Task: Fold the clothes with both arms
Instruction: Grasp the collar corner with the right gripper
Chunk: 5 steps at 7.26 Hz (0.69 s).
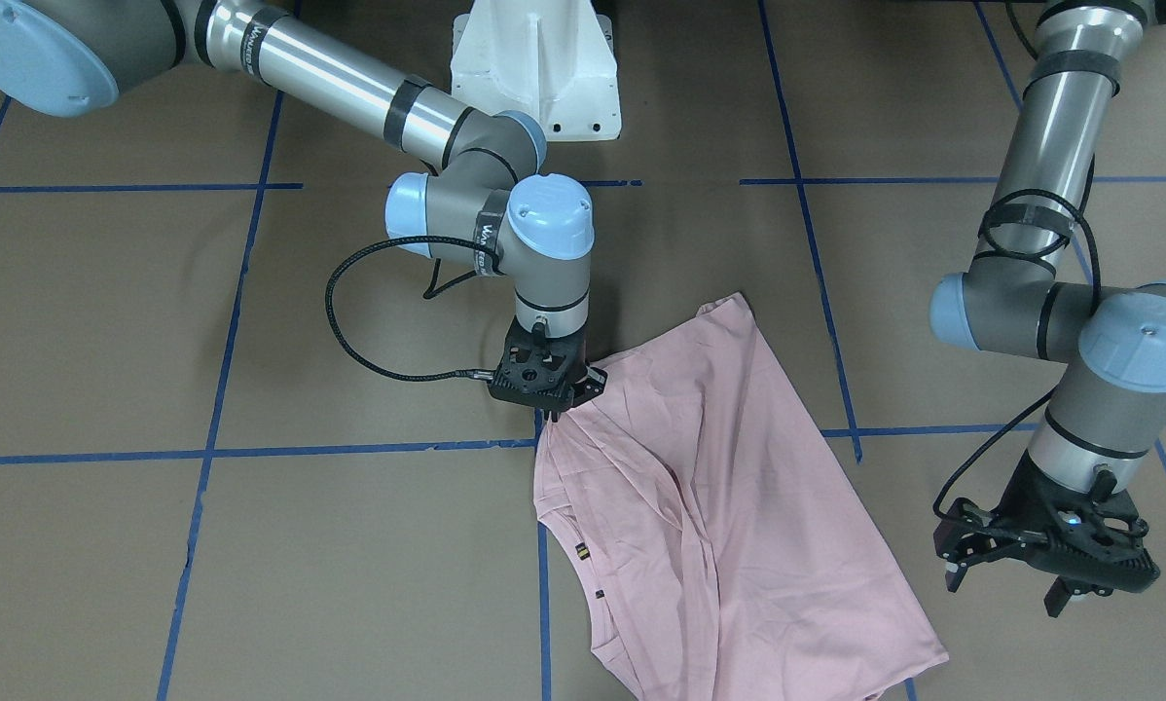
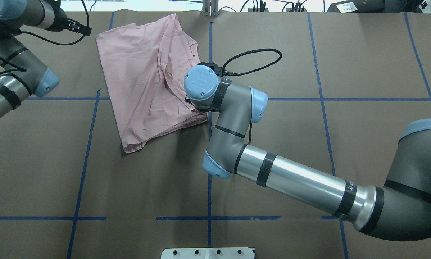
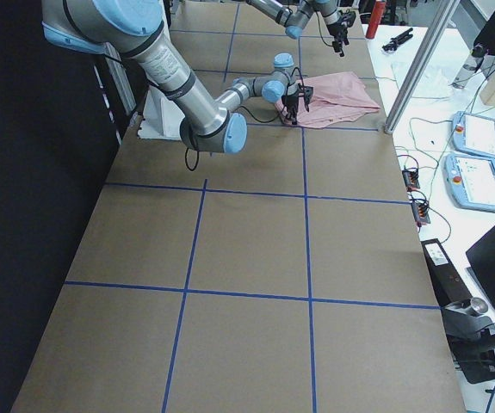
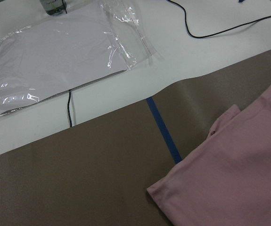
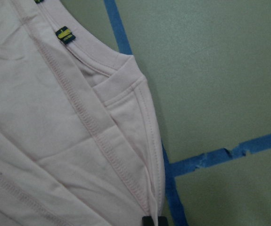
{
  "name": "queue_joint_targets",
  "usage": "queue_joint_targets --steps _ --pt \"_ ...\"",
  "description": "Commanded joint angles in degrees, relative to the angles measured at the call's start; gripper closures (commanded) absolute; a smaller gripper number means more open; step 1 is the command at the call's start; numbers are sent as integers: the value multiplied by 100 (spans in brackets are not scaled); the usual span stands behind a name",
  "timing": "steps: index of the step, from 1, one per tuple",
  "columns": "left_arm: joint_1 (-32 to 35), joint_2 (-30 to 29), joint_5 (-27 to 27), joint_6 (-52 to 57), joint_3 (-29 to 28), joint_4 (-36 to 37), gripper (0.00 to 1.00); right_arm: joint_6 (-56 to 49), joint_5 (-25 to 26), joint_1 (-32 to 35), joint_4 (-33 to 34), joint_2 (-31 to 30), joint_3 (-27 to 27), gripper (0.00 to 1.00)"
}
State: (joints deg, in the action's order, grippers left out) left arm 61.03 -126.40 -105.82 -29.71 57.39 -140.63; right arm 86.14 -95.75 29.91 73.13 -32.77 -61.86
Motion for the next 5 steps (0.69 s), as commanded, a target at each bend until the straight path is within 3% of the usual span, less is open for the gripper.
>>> queue_joint_targets --steps 1,3,4,5 --pt "-3 1 0 0 0 0 0 -10 -5 6 -1 16 -37 100" --pt "-3 1 0 0 0 0 0 -36 -83 85 17 -132 -334 100" --pt "-3 1 0 0 9 0 0 -97 -101 85 34 -464 -745 100" --pt "-3 1 0 0 9 0 0 -115 -110 77 52 -1033 -1497 100"
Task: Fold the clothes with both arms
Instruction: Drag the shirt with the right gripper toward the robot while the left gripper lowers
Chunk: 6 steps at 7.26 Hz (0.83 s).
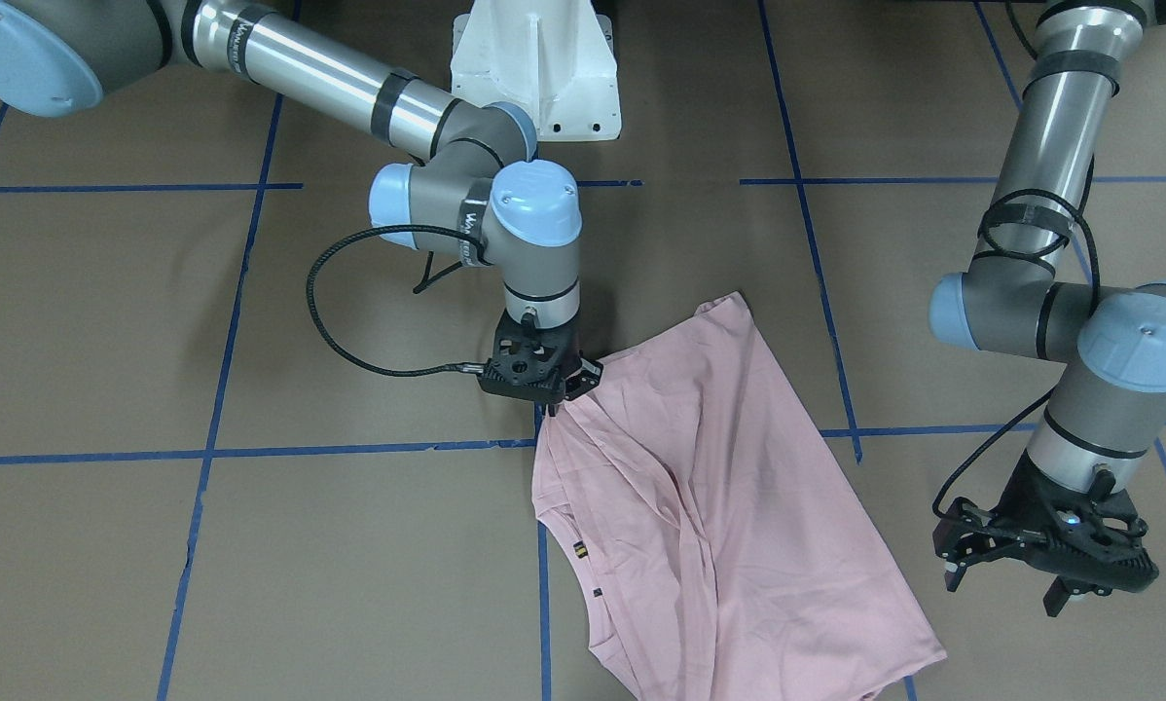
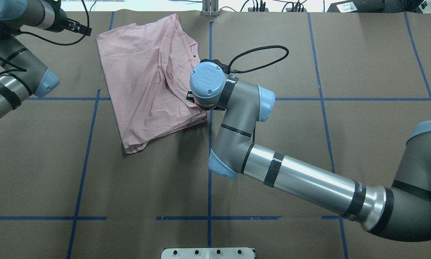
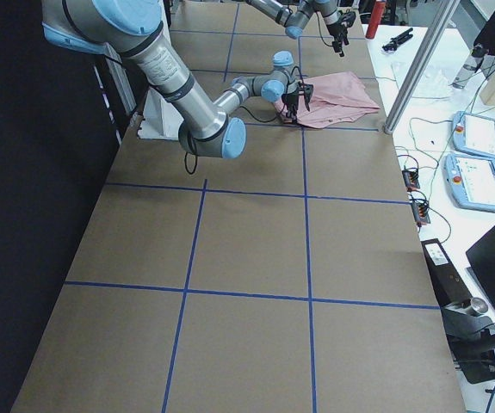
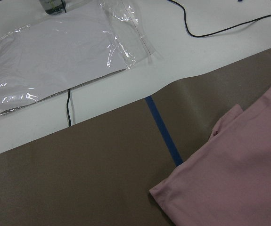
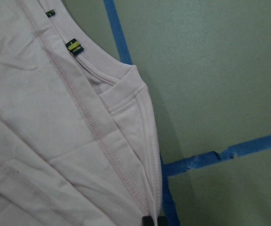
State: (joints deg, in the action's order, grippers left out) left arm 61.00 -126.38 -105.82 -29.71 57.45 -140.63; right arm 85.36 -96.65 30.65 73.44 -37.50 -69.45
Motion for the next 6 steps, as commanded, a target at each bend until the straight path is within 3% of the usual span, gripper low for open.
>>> queue_joint_targets --steps 1,2,3,4,6 --pt "0 -9 0 0 12 1 0 -19 32 2 21 -1079 -1372 100" --pt "-9 -9 0 0 47 1 0 68 189 -259 21 -1528 -1918 100" --pt "-9 -9 0 0 47 9 0 86 756 -732 21 -1967 -2489 100" --pt "-9 -9 -9 -9 56 10 0 339 997 -1076 21 -2337 -3043 100" --pt "-35 0 -235 -226 327 166 0 579 1612 -1735 134 -2805 -3766 100"
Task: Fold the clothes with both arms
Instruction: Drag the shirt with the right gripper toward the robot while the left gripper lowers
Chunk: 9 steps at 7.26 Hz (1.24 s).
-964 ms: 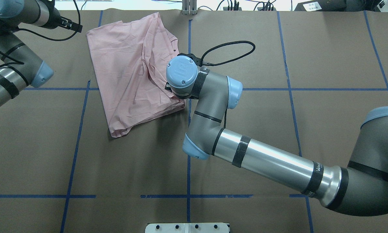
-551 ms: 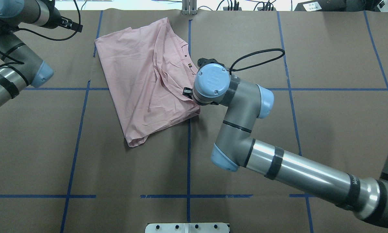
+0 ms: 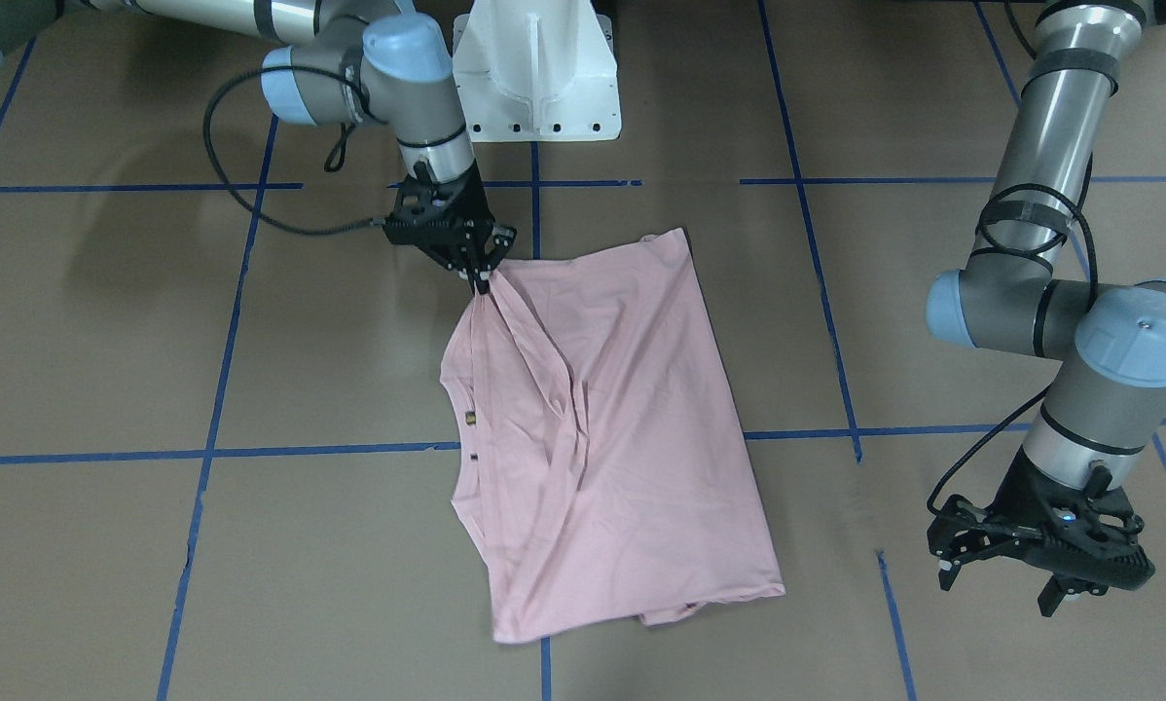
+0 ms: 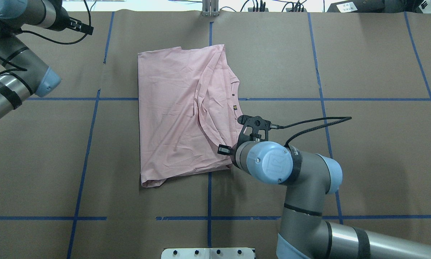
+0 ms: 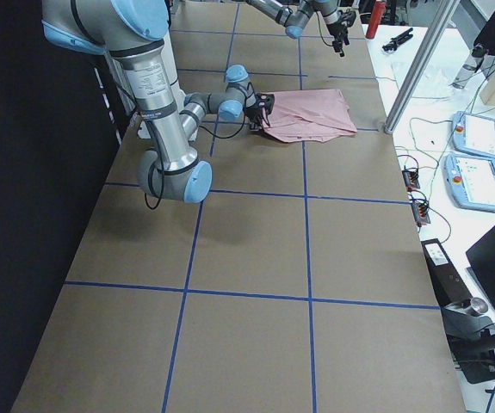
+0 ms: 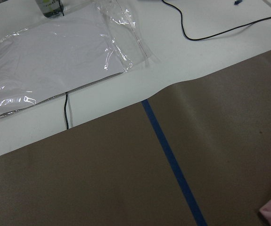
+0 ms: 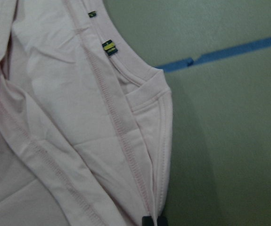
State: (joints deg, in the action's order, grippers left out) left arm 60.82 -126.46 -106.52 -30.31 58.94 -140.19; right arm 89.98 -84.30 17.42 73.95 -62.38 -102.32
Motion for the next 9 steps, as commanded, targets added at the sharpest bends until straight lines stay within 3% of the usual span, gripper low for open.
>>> queue_joint_targets --steps 1,3,5,6,9 --pt "-44 216 -498 -673 754 472 0 247 562 -659 120 -554 -699 100" --pt "-611 1275 -589 -1657 2935 1340 0 389 827 -828 120 -635 -754 100" --pt "-1629 2096 -293 -3026 4978 2343 0 345 766 -828 120 -1317 -1383 100" --pt "-2436 2134 267 -3807 5387 2704 0 336 766 -828 120 -1486 -1526 100" --pt "-4258 2108 1299 -5490 5409 2778 0 354 810 -863 120 -1497 -1492 100"
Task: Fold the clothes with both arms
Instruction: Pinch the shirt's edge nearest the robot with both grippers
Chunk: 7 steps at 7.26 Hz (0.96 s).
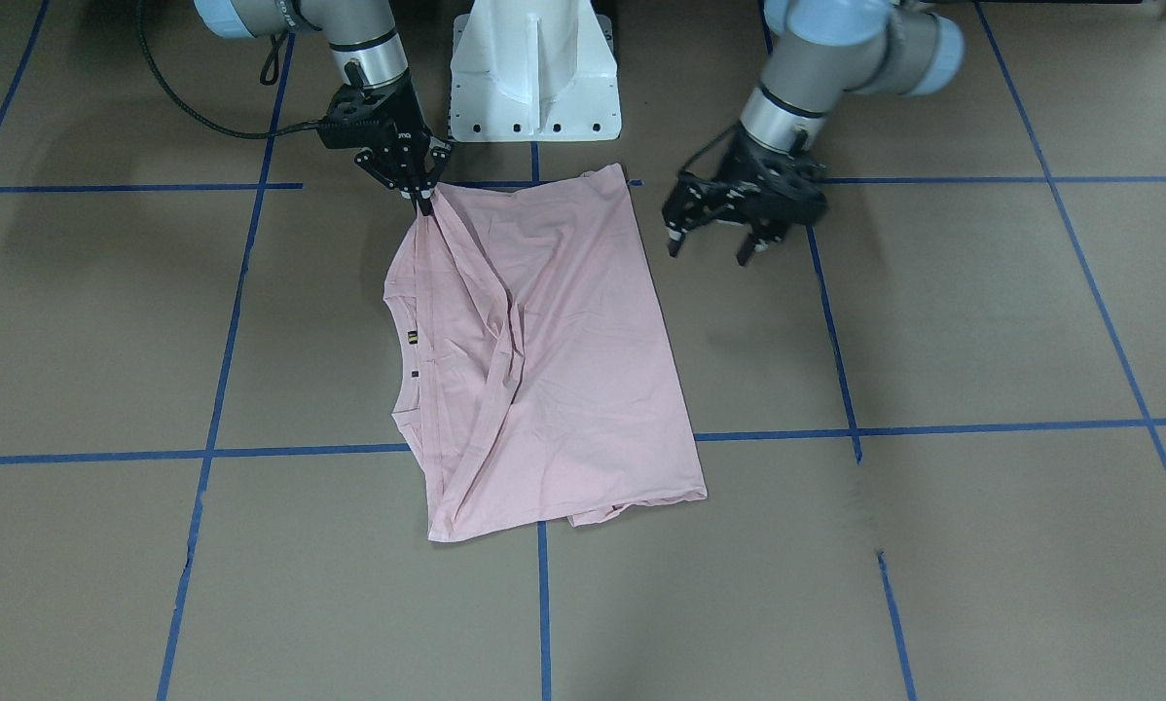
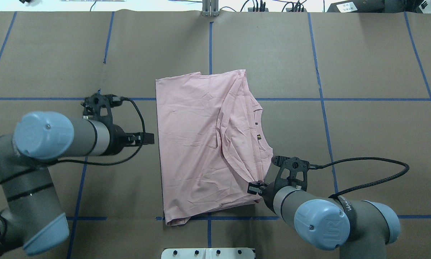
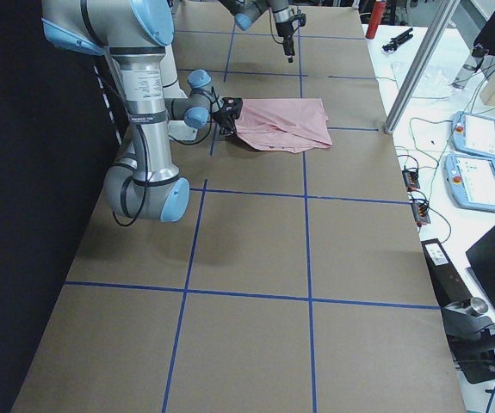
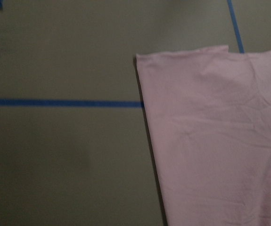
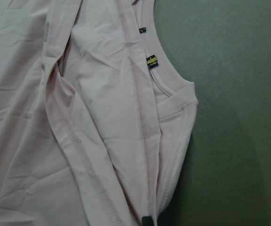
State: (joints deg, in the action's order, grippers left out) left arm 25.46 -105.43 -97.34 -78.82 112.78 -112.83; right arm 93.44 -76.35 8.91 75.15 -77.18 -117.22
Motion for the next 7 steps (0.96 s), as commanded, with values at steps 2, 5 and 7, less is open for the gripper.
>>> queue_joint_targets --steps 2,5,7 --pt "-1410 -22 550 -1124 -45 68 19 16 32 -21 0 27 7 100" --pt "-1667 -57 550 -1126 -72 130 44 16 32 -21 0 45 7 100" --pt "-1720 -206 541 -1126 -98 130 45 16 24 -30 0 54 15 100"
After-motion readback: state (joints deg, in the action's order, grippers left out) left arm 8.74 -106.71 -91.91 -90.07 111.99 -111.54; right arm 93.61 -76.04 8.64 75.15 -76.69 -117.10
